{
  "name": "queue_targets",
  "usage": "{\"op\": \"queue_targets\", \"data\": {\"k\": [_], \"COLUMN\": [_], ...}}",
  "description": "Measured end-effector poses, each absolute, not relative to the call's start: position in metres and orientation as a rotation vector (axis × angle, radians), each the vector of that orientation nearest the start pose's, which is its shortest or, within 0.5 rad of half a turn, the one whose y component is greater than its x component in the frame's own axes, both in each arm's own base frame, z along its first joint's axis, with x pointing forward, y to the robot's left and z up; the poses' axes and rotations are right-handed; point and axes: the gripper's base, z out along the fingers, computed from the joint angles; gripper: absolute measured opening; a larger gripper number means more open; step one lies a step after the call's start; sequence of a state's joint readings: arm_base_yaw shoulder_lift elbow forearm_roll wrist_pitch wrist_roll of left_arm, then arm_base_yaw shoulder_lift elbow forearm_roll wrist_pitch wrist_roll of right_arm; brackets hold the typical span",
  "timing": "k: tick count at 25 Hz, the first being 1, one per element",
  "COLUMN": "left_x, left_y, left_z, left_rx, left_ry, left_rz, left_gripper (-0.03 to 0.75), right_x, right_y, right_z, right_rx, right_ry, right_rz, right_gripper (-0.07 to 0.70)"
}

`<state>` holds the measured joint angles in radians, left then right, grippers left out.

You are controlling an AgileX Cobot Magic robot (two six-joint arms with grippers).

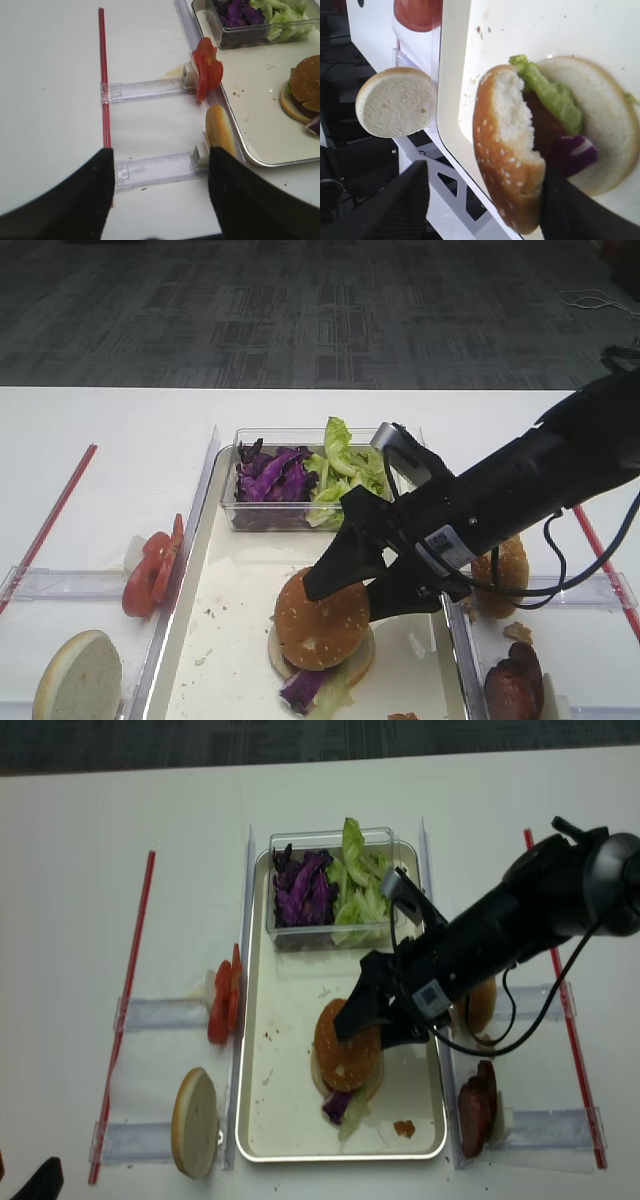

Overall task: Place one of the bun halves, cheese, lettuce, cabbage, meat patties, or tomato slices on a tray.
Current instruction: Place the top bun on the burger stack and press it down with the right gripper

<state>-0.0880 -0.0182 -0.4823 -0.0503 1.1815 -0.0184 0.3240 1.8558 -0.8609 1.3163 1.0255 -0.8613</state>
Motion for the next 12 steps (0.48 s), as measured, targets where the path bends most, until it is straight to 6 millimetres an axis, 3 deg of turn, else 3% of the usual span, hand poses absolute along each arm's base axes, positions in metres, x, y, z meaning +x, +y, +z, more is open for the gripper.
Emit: {"op": "queue_targets", "data": {"k": [12], "left_x": [-0.0116], "left_y": [-0.0032], "left_z": [0.2629], "left_rx": [0.081], "left_ry": [2.164], "left_rz": [-0.123], "left_gripper": [0.396], "right_x": [0.258], "right_y": [0.1637], "right_z": [0.1484], "right_rx": [-0.328], "right_ry": [2.85], "right_rz": [1.455], "right_gripper": [0.469]}}
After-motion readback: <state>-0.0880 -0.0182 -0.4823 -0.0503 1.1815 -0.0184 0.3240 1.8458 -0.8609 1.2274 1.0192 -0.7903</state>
